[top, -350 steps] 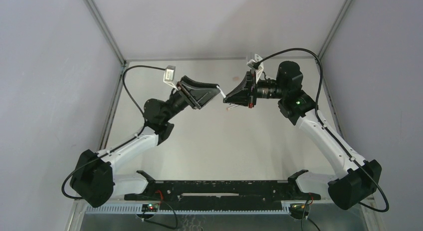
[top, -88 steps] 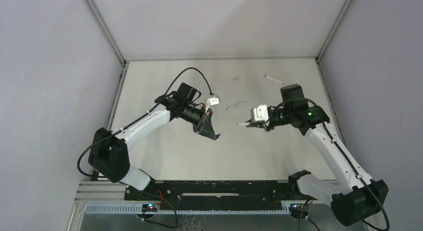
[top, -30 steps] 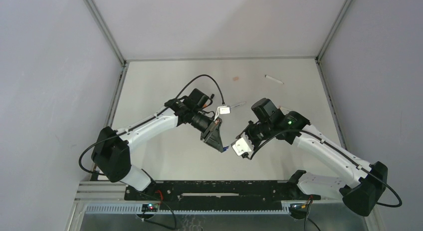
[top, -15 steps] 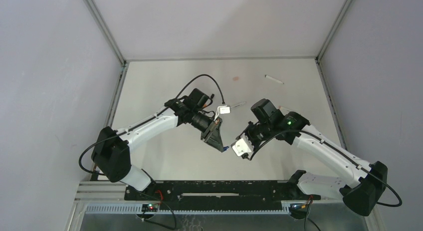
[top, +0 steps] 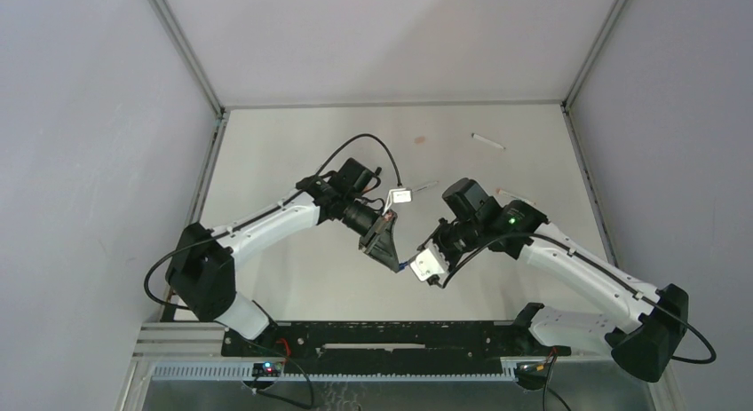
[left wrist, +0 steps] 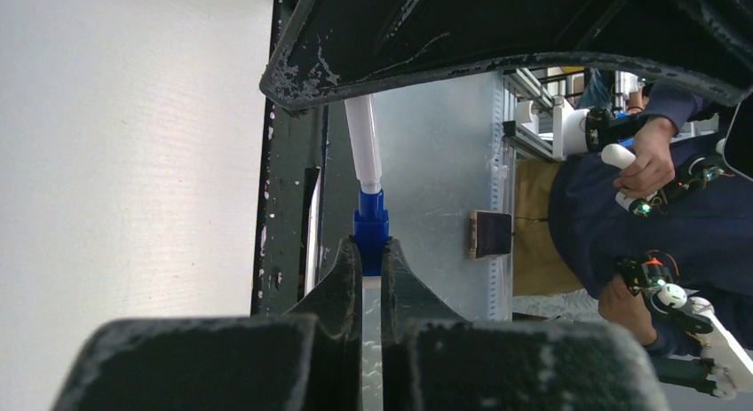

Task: Insert the pens into the pen caps
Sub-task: Insert the pen cap onto the pen.

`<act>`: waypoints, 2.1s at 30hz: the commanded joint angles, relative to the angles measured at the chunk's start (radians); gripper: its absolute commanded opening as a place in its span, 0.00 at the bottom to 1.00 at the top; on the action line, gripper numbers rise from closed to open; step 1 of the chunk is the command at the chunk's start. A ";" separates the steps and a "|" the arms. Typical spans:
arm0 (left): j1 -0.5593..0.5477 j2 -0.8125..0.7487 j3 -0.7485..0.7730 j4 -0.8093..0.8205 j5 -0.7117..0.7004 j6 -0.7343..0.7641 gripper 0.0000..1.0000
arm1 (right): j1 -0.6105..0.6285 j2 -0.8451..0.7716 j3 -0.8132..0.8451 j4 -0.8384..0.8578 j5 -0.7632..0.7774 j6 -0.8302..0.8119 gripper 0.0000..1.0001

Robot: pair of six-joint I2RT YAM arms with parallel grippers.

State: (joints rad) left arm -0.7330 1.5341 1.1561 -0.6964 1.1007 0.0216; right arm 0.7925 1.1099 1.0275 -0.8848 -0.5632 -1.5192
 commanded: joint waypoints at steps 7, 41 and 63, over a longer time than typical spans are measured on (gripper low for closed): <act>-0.004 0.021 0.052 0.051 0.004 -0.061 0.00 | 0.036 0.005 0.000 0.039 -0.077 0.083 0.00; 0.046 0.002 0.084 0.124 -0.069 -0.182 0.52 | -0.109 -0.031 -0.072 0.135 -0.326 0.280 0.00; 0.183 -0.396 0.024 0.567 -0.365 -0.328 0.77 | -0.297 -0.104 -0.119 0.253 -0.542 0.582 0.00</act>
State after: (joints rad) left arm -0.5781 1.3045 1.2522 -0.4572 0.8734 -0.2371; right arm 0.5545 1.0389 0.9234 -0.7261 -1.0000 -1.1206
